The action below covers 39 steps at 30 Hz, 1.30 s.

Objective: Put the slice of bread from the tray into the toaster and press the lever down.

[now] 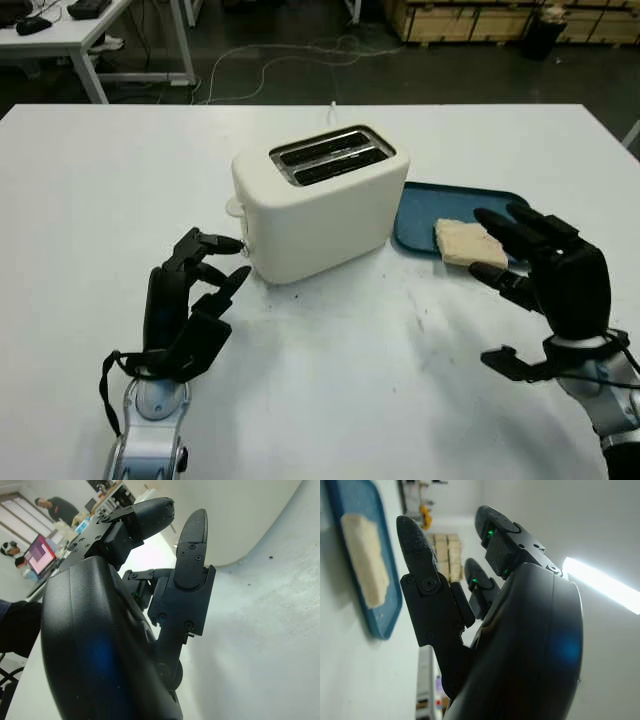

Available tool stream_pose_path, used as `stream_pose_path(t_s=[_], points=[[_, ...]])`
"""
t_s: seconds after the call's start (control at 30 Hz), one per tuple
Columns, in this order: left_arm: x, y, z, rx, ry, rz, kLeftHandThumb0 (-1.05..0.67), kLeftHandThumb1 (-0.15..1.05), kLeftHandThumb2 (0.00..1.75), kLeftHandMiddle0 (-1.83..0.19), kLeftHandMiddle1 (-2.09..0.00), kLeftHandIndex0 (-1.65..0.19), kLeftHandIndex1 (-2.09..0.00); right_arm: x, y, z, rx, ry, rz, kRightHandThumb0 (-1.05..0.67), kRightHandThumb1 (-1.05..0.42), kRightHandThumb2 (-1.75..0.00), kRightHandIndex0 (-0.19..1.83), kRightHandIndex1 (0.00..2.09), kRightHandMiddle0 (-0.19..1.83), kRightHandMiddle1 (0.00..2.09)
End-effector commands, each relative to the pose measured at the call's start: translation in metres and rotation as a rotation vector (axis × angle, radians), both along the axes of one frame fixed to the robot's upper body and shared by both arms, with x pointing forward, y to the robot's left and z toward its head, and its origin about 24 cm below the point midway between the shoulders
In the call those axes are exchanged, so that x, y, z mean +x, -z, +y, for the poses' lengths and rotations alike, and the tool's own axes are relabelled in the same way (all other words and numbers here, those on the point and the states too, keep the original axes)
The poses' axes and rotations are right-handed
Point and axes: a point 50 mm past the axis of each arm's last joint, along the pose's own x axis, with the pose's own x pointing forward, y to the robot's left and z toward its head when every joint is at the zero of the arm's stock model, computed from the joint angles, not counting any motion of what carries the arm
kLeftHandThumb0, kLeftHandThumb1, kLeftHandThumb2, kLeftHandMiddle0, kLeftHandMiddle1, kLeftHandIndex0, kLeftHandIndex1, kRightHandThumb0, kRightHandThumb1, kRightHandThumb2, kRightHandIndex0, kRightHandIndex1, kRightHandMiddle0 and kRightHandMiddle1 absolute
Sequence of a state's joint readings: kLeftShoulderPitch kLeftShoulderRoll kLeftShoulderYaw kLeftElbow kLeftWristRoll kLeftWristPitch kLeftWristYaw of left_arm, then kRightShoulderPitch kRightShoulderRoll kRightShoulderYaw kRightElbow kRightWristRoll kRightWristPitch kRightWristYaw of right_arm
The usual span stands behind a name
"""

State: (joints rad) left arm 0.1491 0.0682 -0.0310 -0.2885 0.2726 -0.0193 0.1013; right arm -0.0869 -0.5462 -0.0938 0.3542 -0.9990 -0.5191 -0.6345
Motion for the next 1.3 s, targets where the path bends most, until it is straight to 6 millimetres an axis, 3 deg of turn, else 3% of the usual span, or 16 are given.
stream_pose_path(t_s=[0.0,0.57,1.27], points=[[0.0,0.0,-0.002,-0.017,0.015,-0.008,-0.37,0.92,0.2,-0.48,-1.65,-0.46,-1.17,0.008,-0.001,-0.003,-0.053,0.036,0.016,-0.6,-0.74,0.0,0.42,0.0,0.42,0.0],[0.0,0.002,-0.005,-0.016,0.028,0.005,-0.34,0.92,0.2,-0.49,-1.66,-0.46,-1.18,0.037,0.013,-0.01,-0.223,0.153,0.274,-0.77,-0.74,0.0,0.29,0.0,0.28,0.0],[-0.002,-0.001,-0.005,-0.023,0.054,-0.029,-0.36,0.92,0.2,-0.47,-1.66,-0.45,-1.21,0.052,0.035,-0.015,-0.27,0.167,0.342,-0.6,-0.78,-0.01,0.48,0.06,0.46,0.04]])
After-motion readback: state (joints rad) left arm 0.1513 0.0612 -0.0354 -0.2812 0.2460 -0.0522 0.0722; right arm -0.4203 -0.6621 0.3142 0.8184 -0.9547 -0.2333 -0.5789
